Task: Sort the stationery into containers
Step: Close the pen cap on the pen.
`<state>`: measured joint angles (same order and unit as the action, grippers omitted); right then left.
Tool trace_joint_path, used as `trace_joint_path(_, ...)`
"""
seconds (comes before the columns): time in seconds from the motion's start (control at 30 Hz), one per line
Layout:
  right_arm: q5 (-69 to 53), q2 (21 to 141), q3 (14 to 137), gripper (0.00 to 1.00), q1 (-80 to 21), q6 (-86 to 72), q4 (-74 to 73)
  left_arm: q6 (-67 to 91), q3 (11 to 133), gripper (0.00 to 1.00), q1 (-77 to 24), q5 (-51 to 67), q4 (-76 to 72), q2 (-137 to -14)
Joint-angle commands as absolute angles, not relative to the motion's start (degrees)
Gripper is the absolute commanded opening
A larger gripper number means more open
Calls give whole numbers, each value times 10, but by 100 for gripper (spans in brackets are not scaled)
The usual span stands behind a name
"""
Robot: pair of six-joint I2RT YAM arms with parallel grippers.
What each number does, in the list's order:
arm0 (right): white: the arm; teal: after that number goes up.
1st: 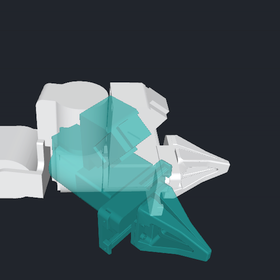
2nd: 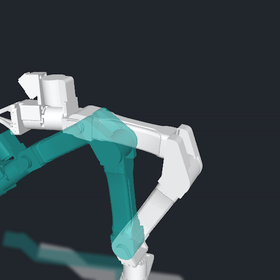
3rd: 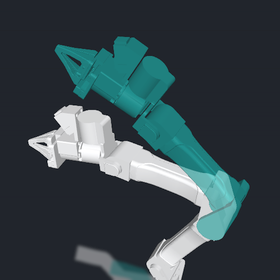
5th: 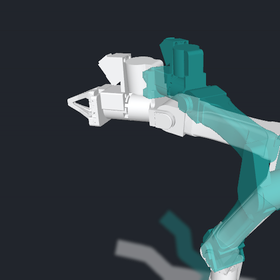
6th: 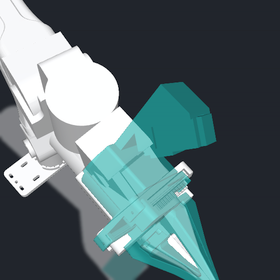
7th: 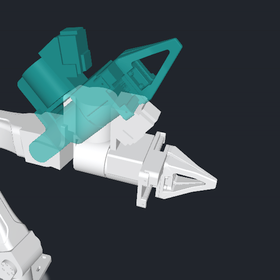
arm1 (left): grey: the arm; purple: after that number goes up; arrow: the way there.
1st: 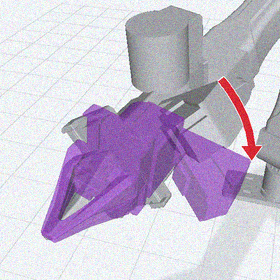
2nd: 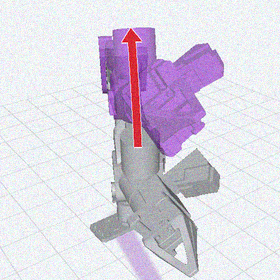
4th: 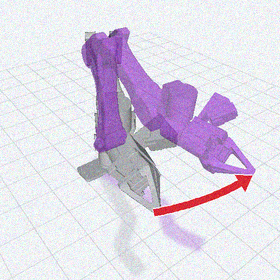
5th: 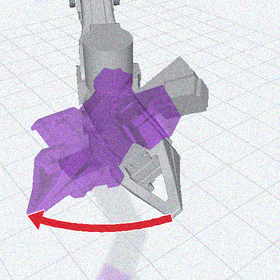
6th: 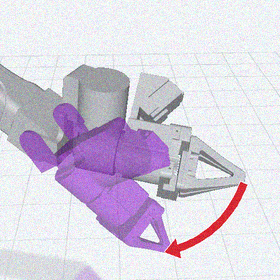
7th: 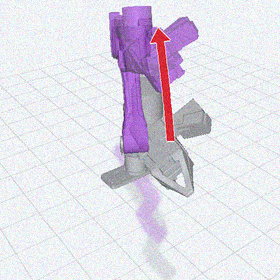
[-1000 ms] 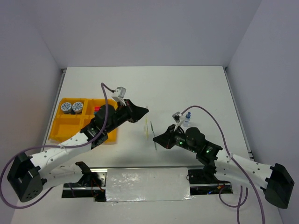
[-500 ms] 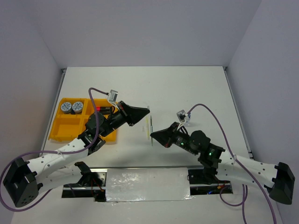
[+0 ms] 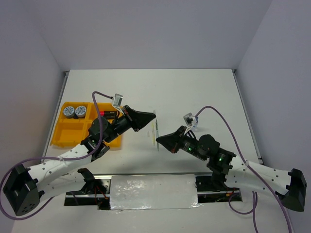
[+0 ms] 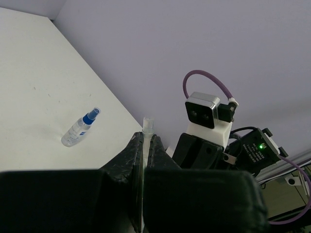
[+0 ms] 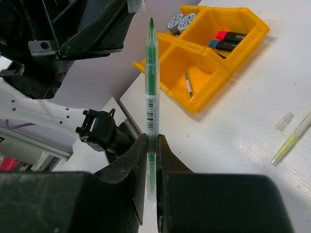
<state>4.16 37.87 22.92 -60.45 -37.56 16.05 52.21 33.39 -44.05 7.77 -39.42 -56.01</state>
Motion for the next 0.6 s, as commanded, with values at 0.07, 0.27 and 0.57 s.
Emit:
trace_joint_path(0.07, 49, 375, 258, 0, -613, -363, 162, 501, 346, 0, -444, 82, -425, -560)
trace_joint_path(0.27, 59, 375, 258, 0, -626, -362, 163, 499, 349, 0, -446, 80, -426, -569)
trace_joint_path(0.57, 83, 380, 270, 0, -630, -353, 149, 495, 346, 0, -453, 83, -425, -565)
